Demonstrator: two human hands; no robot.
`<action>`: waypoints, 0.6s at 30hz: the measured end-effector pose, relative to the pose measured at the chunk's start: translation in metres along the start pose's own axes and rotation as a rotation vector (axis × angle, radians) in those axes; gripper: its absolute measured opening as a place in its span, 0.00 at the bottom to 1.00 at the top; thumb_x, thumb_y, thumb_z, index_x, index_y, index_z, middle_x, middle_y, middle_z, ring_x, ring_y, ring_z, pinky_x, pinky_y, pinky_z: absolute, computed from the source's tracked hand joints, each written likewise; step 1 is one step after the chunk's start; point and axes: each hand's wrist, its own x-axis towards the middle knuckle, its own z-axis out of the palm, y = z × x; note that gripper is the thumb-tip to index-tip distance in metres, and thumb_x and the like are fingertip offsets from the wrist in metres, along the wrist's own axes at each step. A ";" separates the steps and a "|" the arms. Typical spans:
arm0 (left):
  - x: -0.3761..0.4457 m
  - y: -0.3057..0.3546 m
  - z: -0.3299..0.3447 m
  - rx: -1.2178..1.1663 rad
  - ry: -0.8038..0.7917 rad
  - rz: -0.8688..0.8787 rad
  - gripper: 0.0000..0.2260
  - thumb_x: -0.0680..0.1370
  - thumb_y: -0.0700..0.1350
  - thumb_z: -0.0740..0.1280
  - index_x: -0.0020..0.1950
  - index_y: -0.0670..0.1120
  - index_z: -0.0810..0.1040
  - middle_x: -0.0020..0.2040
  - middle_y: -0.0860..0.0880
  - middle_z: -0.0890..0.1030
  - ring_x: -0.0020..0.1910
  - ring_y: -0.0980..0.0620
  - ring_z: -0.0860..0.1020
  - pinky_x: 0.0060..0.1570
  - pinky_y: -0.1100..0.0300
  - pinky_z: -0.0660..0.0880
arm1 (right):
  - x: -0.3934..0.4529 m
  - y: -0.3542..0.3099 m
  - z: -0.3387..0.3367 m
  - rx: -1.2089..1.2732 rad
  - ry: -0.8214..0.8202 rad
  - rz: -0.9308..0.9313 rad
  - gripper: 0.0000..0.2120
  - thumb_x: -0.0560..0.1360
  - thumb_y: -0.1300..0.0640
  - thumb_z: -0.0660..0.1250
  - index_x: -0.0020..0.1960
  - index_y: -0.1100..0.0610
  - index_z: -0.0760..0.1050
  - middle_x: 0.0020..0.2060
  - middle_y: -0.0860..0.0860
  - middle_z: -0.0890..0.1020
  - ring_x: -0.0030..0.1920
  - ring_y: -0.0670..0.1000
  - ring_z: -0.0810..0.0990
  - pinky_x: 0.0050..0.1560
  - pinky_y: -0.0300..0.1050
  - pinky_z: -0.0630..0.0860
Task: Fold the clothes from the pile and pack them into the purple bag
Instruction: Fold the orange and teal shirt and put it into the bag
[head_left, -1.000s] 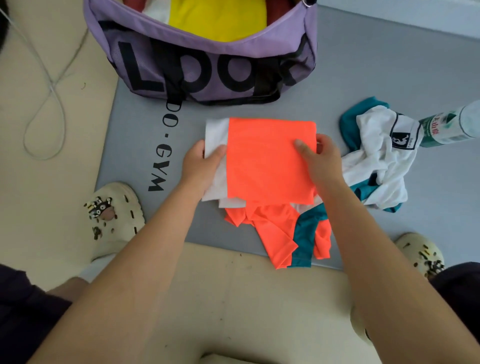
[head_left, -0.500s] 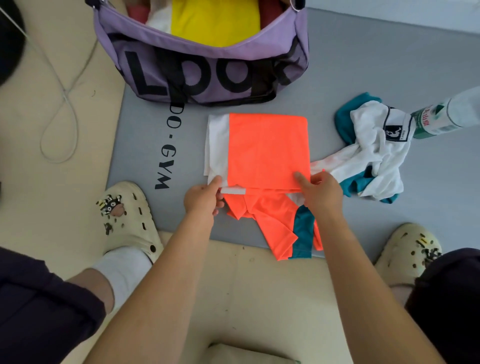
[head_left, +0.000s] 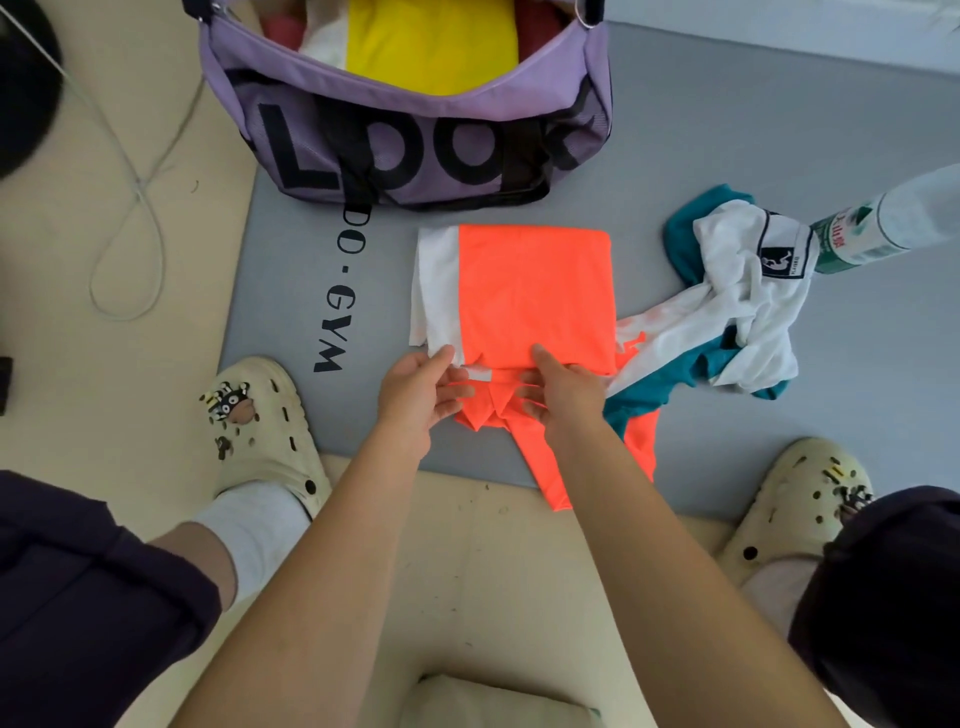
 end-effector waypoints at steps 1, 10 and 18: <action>0.000 0.001 -0.005 -0.027 -0.067 0.006 0.05 0.80 0.47 0.67 0.46 0.48 0.76 0.37 0.50 0.84 0.33 0.52 0.82 0.31 0.63 0.77 | 0.000 0.000 -0.002 0.029 -0.007 -0.004 0.13 0.76 0.54 0.71 0.40 0.58 0.69 0.30 0.54 0.77 0.20 0.47 0.74 0.27 0.40 0.70; 0.004 -0.008 -0.028 0.206 -0.145 -0.115 0.09 0.77 0.44 0.72 0.52 0.41 0.78 0.47 0.43 0.85 0.38 0.50 0.85 0.35 0.61 0.80 | 0.011 0.007 -0.029 -0.164 -0.059 0.038 0.11 0.75 0.52 0.72 0.42 0.58 0.73 0.34 0.54 0.81 0.25 0.47 0.80 0.26 0.40 0.76; -0.007 -0.009 0.012 0.158 -0.096 -0.423 0.29 0.71 0.69 0.68 0.51 0.43 0.81 0.40 0.47 0.87 0.35 0.50 0.85 0.28 0.62 0.78 | 0.021 0.008 -0.028 -0.319 -0.036 0.116 0.19 0.72 0.44 0.73 0.41 0.61 0.79 0.31 0.53 0.82 0.22 0.48 0.78 0.30 0.41 0.74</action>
